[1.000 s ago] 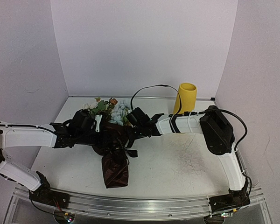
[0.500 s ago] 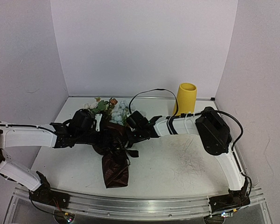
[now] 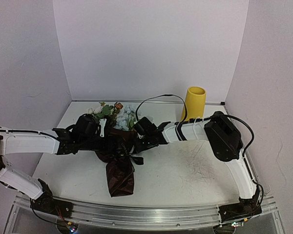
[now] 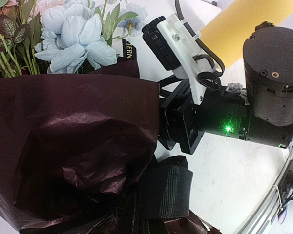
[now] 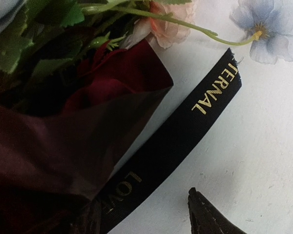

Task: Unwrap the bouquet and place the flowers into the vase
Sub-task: Untie the ribbon from the wrapping paper.

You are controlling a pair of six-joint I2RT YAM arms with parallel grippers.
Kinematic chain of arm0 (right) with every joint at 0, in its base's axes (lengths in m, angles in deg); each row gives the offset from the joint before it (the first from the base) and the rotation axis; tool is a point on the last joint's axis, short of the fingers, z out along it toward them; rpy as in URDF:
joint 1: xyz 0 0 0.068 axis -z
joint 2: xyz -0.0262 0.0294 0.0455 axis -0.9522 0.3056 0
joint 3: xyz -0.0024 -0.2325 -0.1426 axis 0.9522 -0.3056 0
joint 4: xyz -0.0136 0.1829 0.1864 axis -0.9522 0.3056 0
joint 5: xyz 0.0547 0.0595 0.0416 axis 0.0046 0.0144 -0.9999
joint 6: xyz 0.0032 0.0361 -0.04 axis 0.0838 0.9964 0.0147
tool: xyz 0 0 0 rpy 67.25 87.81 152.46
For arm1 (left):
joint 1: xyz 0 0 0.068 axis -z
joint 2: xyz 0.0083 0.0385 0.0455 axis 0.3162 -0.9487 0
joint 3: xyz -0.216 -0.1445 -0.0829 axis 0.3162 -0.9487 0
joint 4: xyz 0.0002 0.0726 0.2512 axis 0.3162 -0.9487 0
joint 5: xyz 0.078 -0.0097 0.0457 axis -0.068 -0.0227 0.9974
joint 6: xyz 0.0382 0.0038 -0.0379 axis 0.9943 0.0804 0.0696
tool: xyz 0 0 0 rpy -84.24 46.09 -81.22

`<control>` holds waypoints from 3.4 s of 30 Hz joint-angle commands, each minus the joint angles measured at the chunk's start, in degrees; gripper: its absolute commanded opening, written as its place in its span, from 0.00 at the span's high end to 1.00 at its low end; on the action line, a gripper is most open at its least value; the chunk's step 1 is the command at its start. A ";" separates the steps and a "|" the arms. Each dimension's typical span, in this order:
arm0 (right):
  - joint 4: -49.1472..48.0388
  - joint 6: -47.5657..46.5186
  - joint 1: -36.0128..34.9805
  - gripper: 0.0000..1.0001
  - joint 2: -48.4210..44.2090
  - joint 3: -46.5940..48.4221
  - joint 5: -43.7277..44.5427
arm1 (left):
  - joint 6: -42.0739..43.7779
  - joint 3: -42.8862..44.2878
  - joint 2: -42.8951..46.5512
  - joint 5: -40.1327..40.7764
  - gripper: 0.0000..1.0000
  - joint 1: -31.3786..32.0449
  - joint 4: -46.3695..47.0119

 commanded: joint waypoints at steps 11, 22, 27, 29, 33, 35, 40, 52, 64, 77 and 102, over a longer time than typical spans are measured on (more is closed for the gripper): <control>6.33 -1.37 0.35 0.98 0.49 -0.58 1.82 | -1.01 -0.70 1.51 0.75 0.97 0.15 2.00; 4.40 -0.46 0.38 1.00 -10.77 -6.75 2.56 | -1.08 -0.59 1.32 0.52 0.97 0.14 2.18; 4.37 -0.88 0.45 1.00 -15.94 -10.15 4.04 | -0.74 -1.73 3.25 0.77 0.97 0.14 2.07; 4.37 -0.99 0.45 1.00 -17.76 -11.42 4.71 | -0.59 -1.80 4.25 0.73 0.97 0.14 1.86; 4.37 -0.53 0.62 1.00 -21.43 -14.27 7.75 | 0.52 0.07 5.72 3.08 0.97 0.15 -0.86; 4.37 -0.44 0.80 1.00 -23.48 -15.69 9.87 | 1.12 1.07 6.25 3.74 0.97 0.15 -2.38; 4.37 0.71 2.77 1.00 -27.30 -18.78 10.79 | 1.95 3.57 7.71 4.78 0.97 0.14 -4.89; 2.89 1.34 4.90 1.00 -32.68 -22.36 10.48 | 1.54 4.32 11.49 7.00 0.97 0.14 -7.68; 2.07 -0.05 4.86 1.00 -33.17 -21.78 2.68 | 5.88 9.46 3.13 -5.17 0.48 0.40 -7.14; 0.43 0.28 4.86 1.00 -33.26 -21.35 -1.45 | 17.14 18.23 -13.02 -1.71 0.46 2.28 -9.22; 1.31 1.08 4.90 1.00 -31.61 -21.26 3.99 | 18.23 28.88 -20.39 15.46 1.00 5.98 -19.76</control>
